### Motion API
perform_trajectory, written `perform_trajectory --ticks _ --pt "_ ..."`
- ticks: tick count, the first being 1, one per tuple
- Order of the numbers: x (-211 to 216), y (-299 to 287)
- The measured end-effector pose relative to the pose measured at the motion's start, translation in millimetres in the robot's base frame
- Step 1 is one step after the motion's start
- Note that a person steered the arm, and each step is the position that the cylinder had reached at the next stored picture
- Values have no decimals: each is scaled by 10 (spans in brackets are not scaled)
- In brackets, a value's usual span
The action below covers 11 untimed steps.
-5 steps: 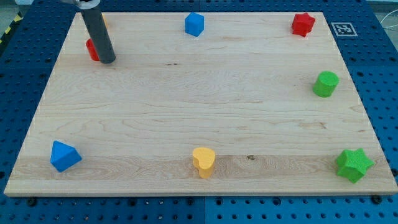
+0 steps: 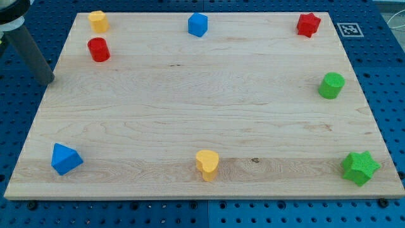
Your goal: Push the yellow hexagon right and down a bit
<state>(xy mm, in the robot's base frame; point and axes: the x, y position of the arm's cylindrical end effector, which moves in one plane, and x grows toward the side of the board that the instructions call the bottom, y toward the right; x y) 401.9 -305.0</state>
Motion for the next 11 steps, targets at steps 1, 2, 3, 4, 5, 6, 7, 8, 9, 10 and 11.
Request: perform_trajectory --ticks 1,2,3,4,5,6,7,8,9,10,11 --pt "-112 -1" --pt "-749 7" --pt "-1132 4" --pt "-1213 0" --pt "-1572 55" --pt "-1869 234" --pt "-1992 667" --pt "-1991 1203" --pt "-2097 1052" --pt "-2108 932" --pt "-2096 721"
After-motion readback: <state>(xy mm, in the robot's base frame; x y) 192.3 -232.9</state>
